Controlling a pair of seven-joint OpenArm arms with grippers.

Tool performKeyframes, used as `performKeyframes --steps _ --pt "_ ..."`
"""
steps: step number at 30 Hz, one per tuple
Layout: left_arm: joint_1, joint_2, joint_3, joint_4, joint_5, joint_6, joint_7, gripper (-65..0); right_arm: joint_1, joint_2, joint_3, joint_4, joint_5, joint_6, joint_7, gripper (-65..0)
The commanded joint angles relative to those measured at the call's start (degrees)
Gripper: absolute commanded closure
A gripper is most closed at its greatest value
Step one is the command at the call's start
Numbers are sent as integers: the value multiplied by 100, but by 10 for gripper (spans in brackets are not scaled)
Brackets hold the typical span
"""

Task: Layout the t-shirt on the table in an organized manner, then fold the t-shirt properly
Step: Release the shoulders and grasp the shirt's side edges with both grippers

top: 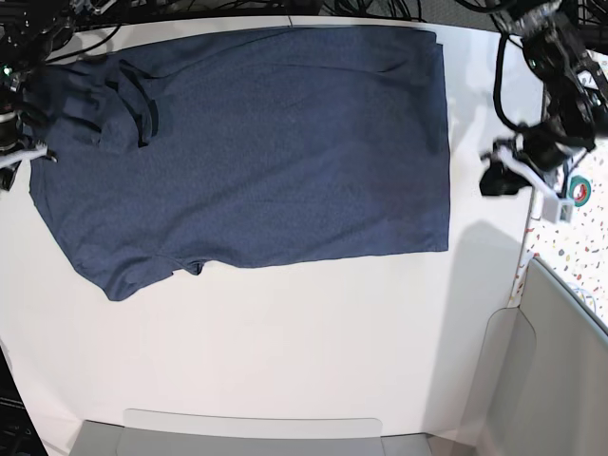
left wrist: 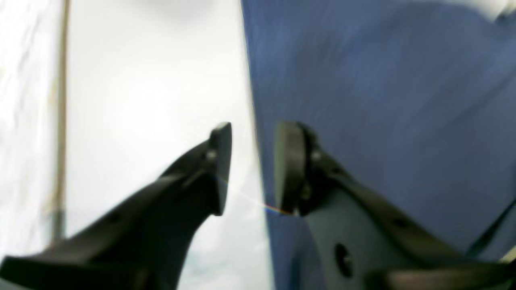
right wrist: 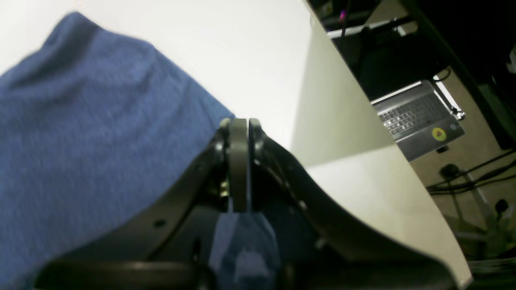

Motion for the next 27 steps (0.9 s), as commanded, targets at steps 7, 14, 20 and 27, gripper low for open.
performKeyframes --steps 7,14,20,27 --pt "-1428 -275 -229 -3317 -736 -9 -47 -213 592 71 -335 -511 67 -41 143 -83" --pt "-2122 -469 -185 -5128 -903 -9 -288 -214 873 79 -344 -872 67 -32 143 -83" --pt "-2193 -741 694 -5251 -894 -9 -992 -214 961 79 -344 -863 67 -24 143 -83" --pt "-2201 -732 1432 -5480 -894 -9 -1484 -214 961 79 -344 -854 67 -24 143 -83"
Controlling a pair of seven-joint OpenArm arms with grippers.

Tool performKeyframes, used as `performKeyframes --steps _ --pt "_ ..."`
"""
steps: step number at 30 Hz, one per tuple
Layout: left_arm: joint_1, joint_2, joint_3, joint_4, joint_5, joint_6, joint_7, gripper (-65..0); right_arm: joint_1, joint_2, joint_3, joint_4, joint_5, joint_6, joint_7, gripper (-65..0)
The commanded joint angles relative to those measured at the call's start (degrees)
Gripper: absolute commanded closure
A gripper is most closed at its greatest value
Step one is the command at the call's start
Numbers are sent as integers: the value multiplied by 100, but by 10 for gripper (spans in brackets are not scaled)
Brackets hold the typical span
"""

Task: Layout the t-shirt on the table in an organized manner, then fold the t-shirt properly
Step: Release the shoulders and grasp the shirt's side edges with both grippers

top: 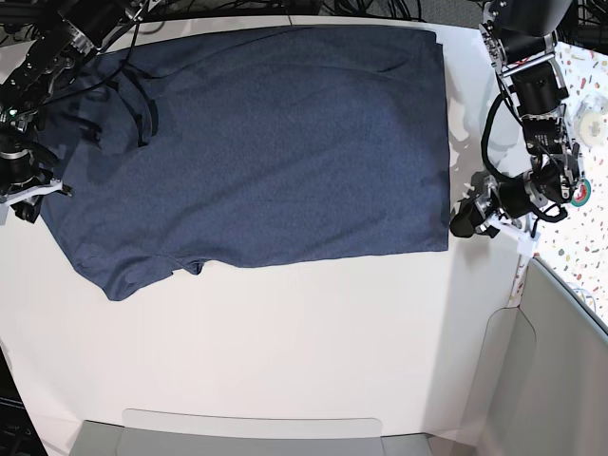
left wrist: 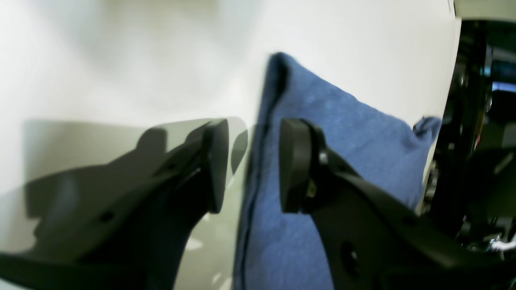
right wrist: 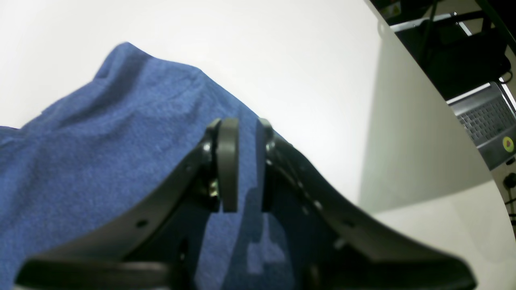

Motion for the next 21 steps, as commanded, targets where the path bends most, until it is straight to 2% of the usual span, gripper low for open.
performKeyframes --steps 1,6,16,18,21 --pt "-90 -79 159 -66 57 11 -33 -214 87 86 15 117 64 -21 150 -83" --pt "-239 -61 642 -128 48 11 -235 -214 87 86 15 99 64 -21 150 -84" --pt "-275 176 686 -128 39 11 -209 -204 175 86 15 73 64 -30 150 -84" --pt "-257 176 686 -128 39 11 -209 -162 227 86 6 -15 64 -30 150 -84" --pt "-248 176 686 -128 39 11 -218 -37 456 156 -64 -341 64 -30 44 -84"
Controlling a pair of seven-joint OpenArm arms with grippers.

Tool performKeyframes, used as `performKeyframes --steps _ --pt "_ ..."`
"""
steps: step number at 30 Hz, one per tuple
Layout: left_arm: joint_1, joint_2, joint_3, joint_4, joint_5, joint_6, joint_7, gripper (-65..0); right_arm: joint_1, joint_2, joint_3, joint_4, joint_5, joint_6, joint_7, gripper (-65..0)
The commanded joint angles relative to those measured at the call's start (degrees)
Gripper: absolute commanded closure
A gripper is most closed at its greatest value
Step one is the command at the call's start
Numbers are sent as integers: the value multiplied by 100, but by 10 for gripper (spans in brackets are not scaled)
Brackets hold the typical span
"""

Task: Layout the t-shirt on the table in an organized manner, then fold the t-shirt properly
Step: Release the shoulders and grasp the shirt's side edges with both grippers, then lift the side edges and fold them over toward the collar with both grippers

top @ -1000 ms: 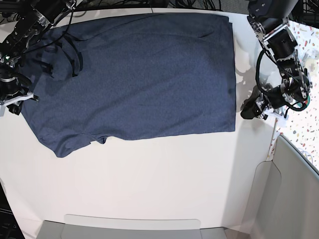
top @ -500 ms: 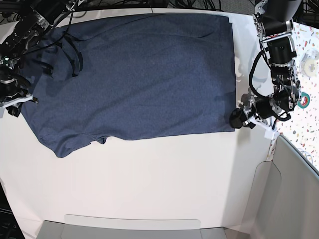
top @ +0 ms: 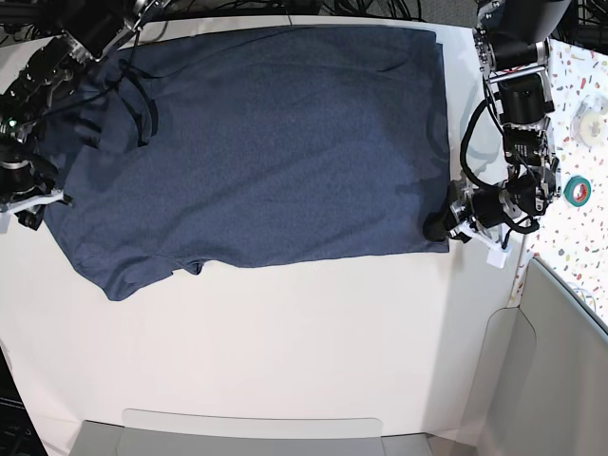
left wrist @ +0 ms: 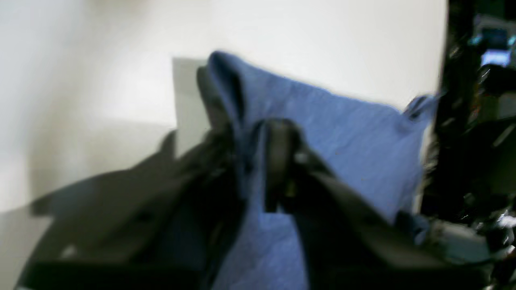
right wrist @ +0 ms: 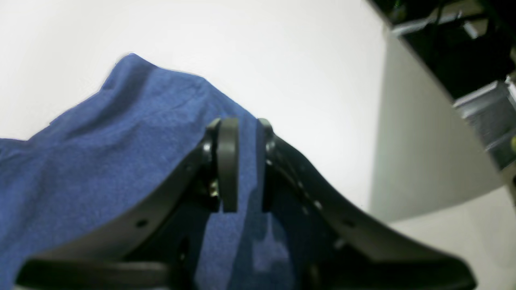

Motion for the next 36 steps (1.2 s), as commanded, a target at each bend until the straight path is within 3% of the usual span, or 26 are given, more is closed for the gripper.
performKeyframes --steps 1,8,14,17,23,27,36 --pt "-54 -51 2 29 15 55 49 -7 240 236 -10 -53 73 -26 53 -85" --pt "-54 -78 11 29 24 55 49 -14 1620 983 -27 -2286 73 1 -282 -85" --pt "-45 -78 11 21 33 55 31 -16 2561 1695 -819 -4158 108 150 -255 -86" --pt "-45 -78 11 21 33 55 31 -16 2807 1792 -1065 -4651 108 502 -255 -103" --pt "-45 -78 11 21 33 55 31 -16 3097 1809 -1065 -5284 108 511 -246 -305" --pt "-36 -78 11 21 33 55 31 -16 3062 1809 -1065 -5301 82 519 -18 -303" --pt "78 -86 11 21 33 55 23 -16 3080 2064 -1074 -6471 73 493 1178 -303"
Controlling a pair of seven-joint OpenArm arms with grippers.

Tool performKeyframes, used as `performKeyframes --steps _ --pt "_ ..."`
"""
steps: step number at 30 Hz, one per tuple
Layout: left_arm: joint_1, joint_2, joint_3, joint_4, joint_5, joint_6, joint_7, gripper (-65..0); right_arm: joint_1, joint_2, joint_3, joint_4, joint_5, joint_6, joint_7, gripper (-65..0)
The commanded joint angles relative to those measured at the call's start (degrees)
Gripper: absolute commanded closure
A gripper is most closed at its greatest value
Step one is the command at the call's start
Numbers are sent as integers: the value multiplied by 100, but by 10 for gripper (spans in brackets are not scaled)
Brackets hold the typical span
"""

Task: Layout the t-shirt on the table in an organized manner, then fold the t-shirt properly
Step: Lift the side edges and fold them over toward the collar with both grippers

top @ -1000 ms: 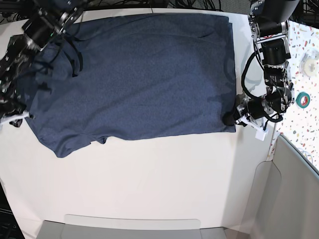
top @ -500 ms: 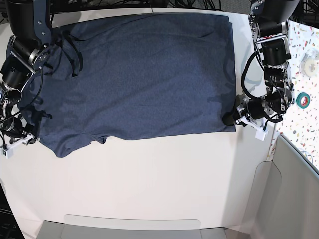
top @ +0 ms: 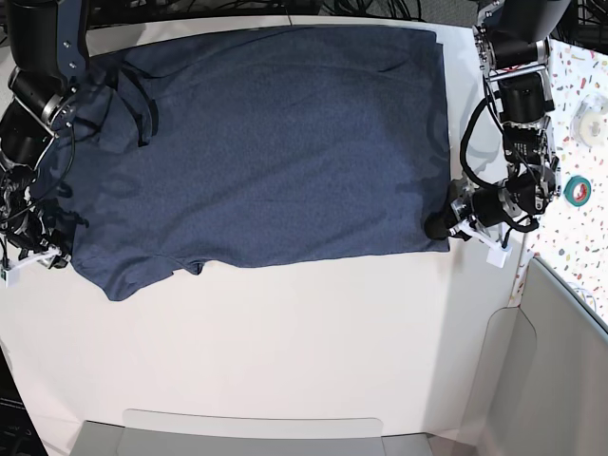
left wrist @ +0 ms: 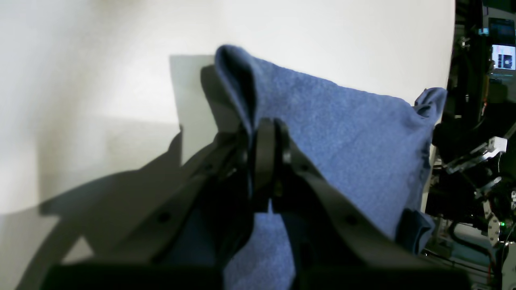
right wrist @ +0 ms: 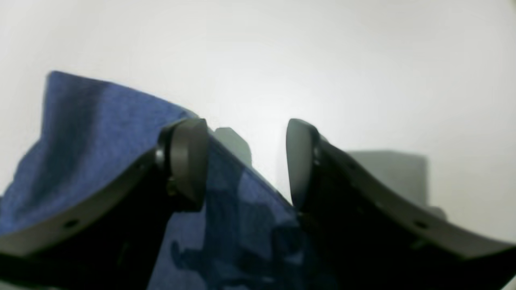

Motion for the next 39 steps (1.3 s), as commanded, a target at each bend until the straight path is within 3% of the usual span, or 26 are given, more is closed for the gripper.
performKeyframes --steps 1,11,16,21,24,28,39 --pt "-7 -54 4 5 37 79 73 -16 166 73 -3 38 67 56 118 -303" --pt "-7 -54 4 5 37 79 73 -16 113 -164 -38 47 67 73 118 -304" --pt "-7 -54 4 5 37 79 73 -16 69 -314 -750 65 84 82 162 -304" --pt "-7 -54 4 5 37 79 73 -16 43 -437 -987 91 84 82 171 -301" --pt "-7 -54 4 5 37 79 73 -16 43 -446 -996 91 84 82 171 -224" --pt "-7 -54 4 5 37 79 73 -16 34 -419 -1014 91 67 91 171 0" --pt "-7 -54 -31 507 11 79 108 -3 -115 -296 -1312 539 75 91 470 0"
